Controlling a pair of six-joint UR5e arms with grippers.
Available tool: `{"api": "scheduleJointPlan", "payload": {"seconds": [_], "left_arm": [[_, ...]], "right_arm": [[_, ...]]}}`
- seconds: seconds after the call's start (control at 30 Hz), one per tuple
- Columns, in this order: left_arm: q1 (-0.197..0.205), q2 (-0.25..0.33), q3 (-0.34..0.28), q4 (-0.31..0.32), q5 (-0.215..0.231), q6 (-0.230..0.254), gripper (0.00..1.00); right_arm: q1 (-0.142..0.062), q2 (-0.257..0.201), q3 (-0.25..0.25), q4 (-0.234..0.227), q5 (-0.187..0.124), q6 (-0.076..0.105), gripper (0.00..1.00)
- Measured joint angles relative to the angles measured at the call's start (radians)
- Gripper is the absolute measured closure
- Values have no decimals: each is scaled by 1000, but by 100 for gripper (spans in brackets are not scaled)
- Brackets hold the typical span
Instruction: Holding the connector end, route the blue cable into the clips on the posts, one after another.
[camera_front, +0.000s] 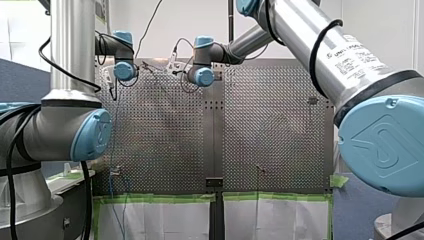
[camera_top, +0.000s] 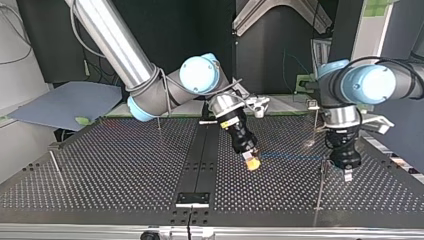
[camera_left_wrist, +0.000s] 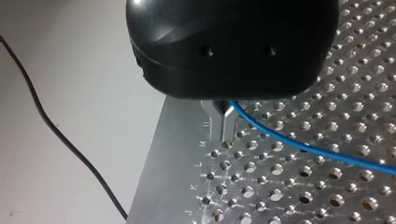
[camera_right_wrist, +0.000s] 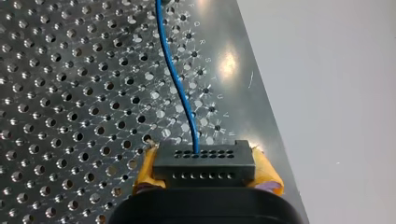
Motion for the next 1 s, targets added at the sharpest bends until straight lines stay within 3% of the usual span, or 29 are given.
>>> {"api": "scheduleJointPlan", "payload": {"seconds": [0.57, 1.0], "left_arm": [[46, -33, 31, 29, 61, -57, 100], [70, -68, 65, 50, 102, -118, 100]], "right_arm": [[-8, 30, -47, 1, -12, 0, 100], [-44, 52, -73, 3, -18, 3, 100]]}}
